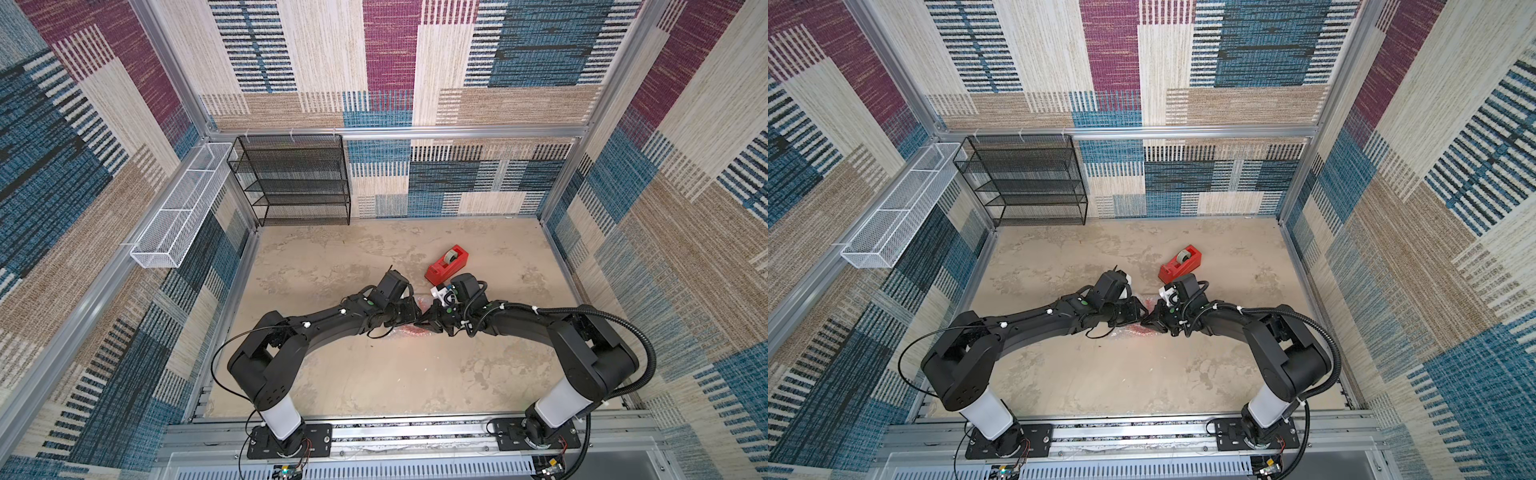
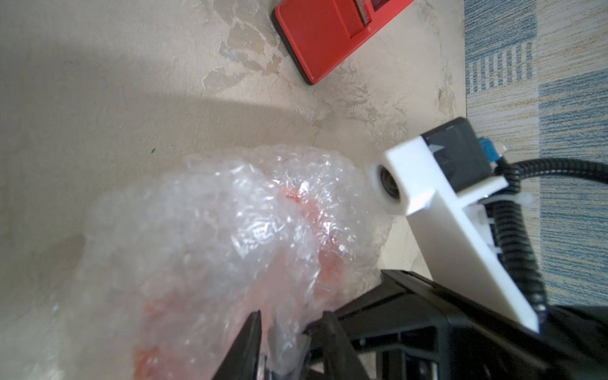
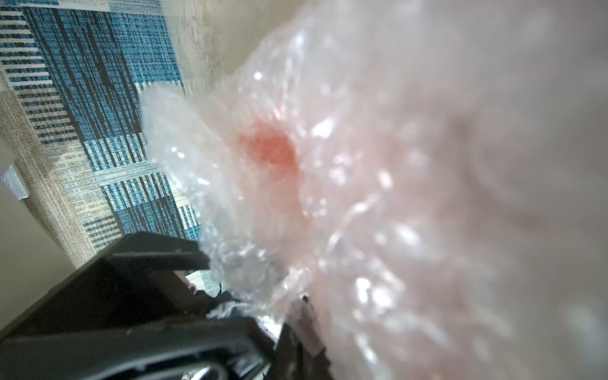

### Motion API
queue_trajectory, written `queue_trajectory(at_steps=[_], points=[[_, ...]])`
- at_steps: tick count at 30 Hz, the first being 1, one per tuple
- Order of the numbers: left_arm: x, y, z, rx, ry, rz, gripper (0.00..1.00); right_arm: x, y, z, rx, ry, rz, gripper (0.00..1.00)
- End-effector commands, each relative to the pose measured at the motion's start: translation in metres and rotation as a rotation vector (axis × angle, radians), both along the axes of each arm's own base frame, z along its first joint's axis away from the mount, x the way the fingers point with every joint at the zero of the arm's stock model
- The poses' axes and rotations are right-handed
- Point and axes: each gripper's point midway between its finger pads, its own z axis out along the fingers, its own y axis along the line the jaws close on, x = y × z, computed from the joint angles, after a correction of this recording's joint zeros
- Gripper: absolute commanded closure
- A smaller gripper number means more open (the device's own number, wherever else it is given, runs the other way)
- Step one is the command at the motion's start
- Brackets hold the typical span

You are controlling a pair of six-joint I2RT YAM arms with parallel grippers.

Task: Wrap bowls in bubble wrap
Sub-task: Stick the tape on the bubble wrap.

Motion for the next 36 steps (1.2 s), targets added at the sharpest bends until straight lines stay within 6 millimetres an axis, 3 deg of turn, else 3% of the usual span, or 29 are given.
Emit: queue_trajectory(at_steps=[1,13,19,26,36], points=[[-0.014,0.000,0.002,0.005,0.038,-0.056,0.65,0.018,0.004,0.010,0.023,-0.079,-0.024,1.00],[-0.003,0.015,0.022,0.074,-0.038,-0.029,0.65,0.022,0.005,0.004,0.011,-0.067,-0.022,1.00],[0.003,0.016,0.026,0.093,-0.054,-0.032,0.71,0.022,0.004,0.002,0.005,-0.064,-0.024,1.00],[0.007,0.006,0.019,0.088,-0.037,-0.055,0.81,0.021,0.003,0.002,0.000,-0.064,-0.028,1.00],[0.012,-0.001,0.011,0.095,-0.023,-0.068,0.84,0.020,0.002,0.001,0.001,-0.064,-0.034,1.00]])
